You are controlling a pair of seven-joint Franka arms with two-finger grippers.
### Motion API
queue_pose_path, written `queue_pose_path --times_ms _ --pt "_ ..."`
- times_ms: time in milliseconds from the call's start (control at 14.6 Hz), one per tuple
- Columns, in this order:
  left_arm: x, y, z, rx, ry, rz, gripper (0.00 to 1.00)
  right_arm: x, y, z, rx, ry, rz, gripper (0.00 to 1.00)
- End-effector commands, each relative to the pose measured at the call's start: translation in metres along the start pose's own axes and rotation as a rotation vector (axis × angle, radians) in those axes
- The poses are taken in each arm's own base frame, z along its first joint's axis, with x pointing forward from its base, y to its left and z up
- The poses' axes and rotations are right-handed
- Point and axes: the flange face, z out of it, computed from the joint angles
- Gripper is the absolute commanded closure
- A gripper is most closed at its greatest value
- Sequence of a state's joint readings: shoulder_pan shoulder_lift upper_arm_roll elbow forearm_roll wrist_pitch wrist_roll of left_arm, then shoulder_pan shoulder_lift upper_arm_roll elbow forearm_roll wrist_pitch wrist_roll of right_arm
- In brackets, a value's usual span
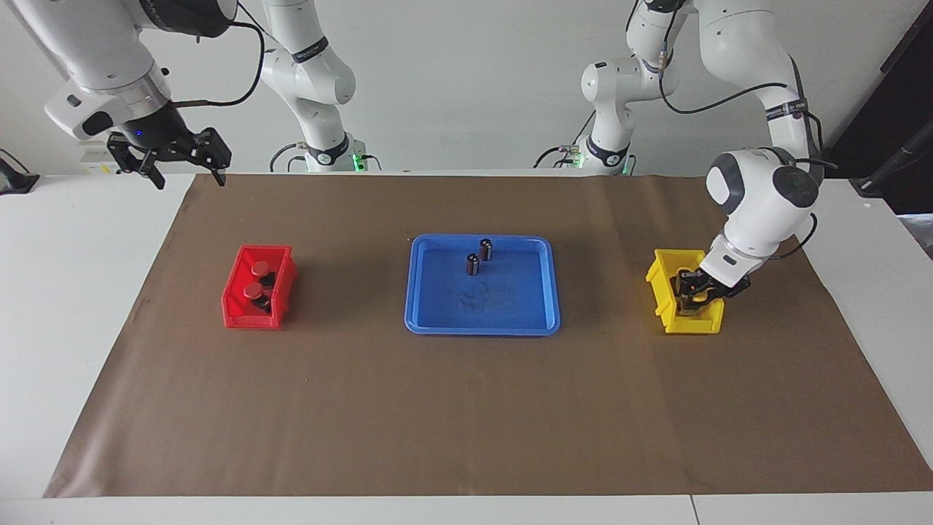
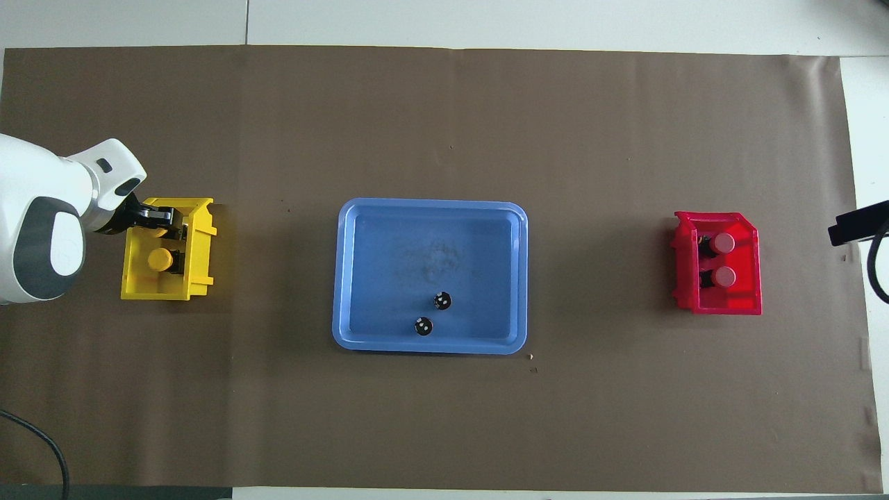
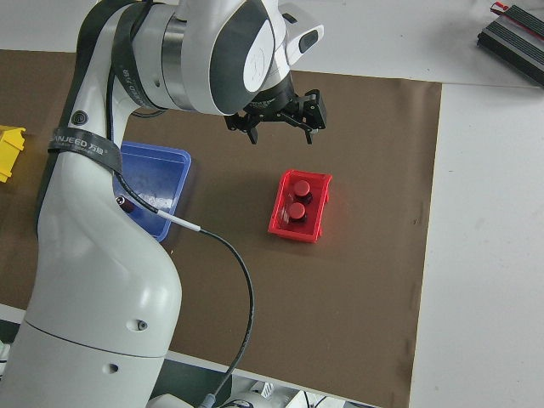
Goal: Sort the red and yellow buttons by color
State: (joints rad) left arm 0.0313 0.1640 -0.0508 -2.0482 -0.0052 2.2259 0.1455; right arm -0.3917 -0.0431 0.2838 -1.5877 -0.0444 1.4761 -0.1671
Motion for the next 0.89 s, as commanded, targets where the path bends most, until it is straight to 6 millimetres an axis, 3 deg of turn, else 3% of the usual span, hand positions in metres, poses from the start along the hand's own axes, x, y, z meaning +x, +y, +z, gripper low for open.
queue_pose_path --times_ms 0,273,410,546,683,820 --pt "0.003 -0.002 -0.005 0.006 0.019 0.012 0.42 0.005 -0.004 -0.005 0.011 0.008 0.037 0.00" --pt "0.016 -0.002 -0.035 0.006 0.016 0.015 0.32 0.006 -0.008 -0.006 0.016 0.017 0.030 0.00" --pt "0.024 0.001 -0.060 0.005 0.010 0.023 0.00 0.007 -0.008 -0.007 0.020 0.024 0.031 0.00" --pt "0.029 0.004 -0.087 0.005 0.001 0.031 0.00 0.007 -0.011 -0.007 0.021 0.022 0.059 0.00" --pt "0.033 0.006 -0.127 0.027 -0.024 0.049 0.00 0.008 -0.023 -0.008 0.017 0.023 0.049 0.00" --pt "0.033 0.021 -0.168 0.036 0.000 0.062 0.00 0.008 -0.022 -0.009 0.015 0.022 0.050 0.00"
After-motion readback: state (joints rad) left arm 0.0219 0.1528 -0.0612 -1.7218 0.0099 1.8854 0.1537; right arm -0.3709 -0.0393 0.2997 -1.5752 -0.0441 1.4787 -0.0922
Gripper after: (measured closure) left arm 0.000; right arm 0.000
